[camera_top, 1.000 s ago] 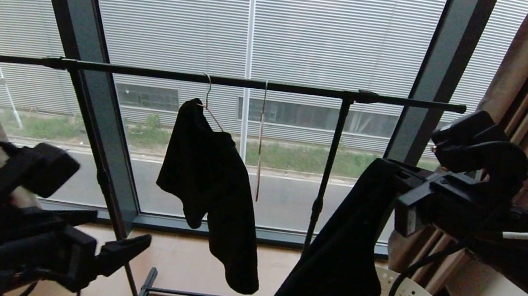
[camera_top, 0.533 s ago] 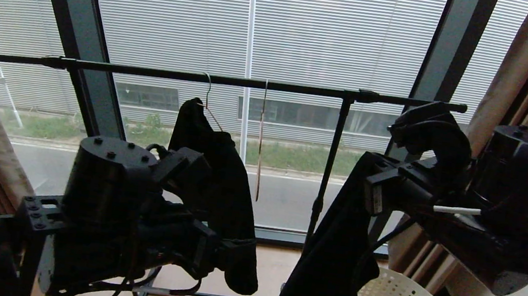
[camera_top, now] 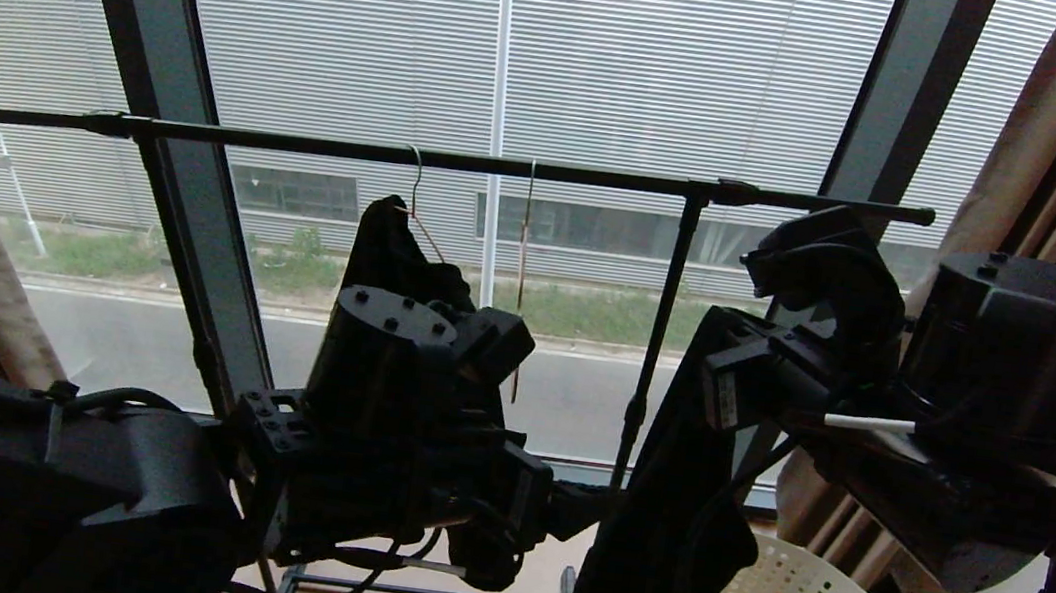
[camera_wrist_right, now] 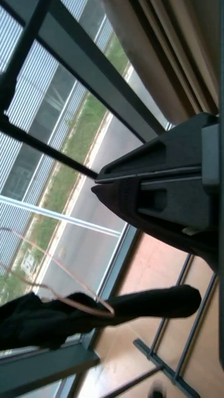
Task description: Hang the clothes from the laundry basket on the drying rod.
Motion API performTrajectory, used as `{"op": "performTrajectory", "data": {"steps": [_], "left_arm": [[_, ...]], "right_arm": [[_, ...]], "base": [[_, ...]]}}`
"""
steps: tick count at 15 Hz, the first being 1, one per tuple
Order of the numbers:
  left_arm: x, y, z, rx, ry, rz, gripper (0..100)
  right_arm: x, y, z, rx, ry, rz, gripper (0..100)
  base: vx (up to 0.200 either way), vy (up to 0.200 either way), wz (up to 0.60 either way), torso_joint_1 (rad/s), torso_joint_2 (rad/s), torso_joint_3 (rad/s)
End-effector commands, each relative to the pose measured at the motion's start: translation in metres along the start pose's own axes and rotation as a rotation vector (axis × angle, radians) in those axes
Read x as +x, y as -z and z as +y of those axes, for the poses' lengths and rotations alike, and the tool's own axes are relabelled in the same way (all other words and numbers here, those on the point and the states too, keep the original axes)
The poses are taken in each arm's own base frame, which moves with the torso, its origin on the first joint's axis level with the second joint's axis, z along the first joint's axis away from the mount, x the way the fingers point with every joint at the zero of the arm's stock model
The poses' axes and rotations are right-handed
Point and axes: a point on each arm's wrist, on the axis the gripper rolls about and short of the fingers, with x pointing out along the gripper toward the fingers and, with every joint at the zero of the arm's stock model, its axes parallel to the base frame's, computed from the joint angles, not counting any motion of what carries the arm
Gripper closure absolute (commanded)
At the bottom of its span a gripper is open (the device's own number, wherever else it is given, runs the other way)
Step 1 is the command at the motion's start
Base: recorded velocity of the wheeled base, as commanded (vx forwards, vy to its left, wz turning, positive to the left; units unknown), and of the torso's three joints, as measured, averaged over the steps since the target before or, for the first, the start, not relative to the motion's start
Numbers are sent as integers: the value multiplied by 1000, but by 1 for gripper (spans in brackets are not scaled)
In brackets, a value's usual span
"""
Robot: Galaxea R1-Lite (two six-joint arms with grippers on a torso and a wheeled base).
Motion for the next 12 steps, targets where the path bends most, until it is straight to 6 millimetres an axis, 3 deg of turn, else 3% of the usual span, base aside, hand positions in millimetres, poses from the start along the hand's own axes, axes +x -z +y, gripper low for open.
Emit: {"op": "performTrajectory", "data": {"steps": [1, 6, 12], "left_arm": [[9, 0, -3, 4, 10, 5, 0], [21, -7, -6, 5, 17, -13, 0], [61, -4, 4, -19, -44, 1, 0]], "right_arm": [[-3, -2, 4, 8, -4, -6, 100], [-10, -3, 18, 2, -30, -12, 100], [-17, -6, 19, 5, -44, -25, 100]], "base": [[0, 0, 0, 0, 0, 0], [0, 0, 0, 0, 0, 0], [0, 0, 0, 0, 0, 0]]}}
